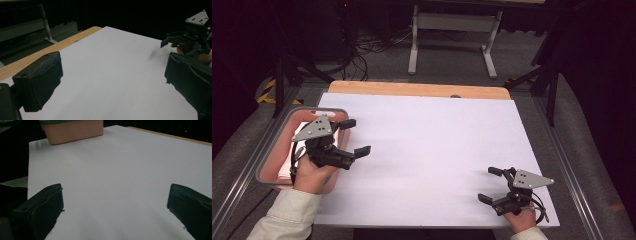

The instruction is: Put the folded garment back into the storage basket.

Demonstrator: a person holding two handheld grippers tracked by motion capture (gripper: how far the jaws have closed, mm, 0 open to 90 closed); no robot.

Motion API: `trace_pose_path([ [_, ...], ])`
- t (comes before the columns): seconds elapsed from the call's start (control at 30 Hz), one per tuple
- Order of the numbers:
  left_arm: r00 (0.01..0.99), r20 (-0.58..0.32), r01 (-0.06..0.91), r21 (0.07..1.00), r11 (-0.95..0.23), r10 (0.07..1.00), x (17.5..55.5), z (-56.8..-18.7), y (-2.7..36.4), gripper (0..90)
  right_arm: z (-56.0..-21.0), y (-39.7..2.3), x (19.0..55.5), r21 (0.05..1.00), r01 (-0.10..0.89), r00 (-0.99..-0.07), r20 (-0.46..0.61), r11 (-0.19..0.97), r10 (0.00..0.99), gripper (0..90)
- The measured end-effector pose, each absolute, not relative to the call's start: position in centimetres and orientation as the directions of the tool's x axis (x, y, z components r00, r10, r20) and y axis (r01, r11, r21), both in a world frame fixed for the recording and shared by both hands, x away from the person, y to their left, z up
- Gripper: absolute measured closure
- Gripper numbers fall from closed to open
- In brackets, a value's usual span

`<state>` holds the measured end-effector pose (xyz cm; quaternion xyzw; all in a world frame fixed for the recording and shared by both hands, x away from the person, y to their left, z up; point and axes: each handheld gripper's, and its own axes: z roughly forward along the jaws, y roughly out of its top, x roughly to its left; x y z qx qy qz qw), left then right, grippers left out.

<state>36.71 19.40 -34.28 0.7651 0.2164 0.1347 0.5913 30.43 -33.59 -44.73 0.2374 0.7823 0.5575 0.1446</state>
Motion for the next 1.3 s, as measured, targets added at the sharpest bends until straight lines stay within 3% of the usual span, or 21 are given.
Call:
trace_pose_path([
  [0.7,0.9,-0.146,0.227,0.961,-0.155,0.411,36.0,-39.9,16.2,2.6,-44.7,-33.6,30.4,0.941,0.208,-0.85,0.039,0.266,0.525,1.1],
  [1.3,0.898,-0.15,0.246,0.951,-0.189,0.414,34.9,-43.7,15.3,2.6,-44.7,-33.6,30.4,0.941,0.207,-0.852,0.039,0.268,0.522,1.1],
])
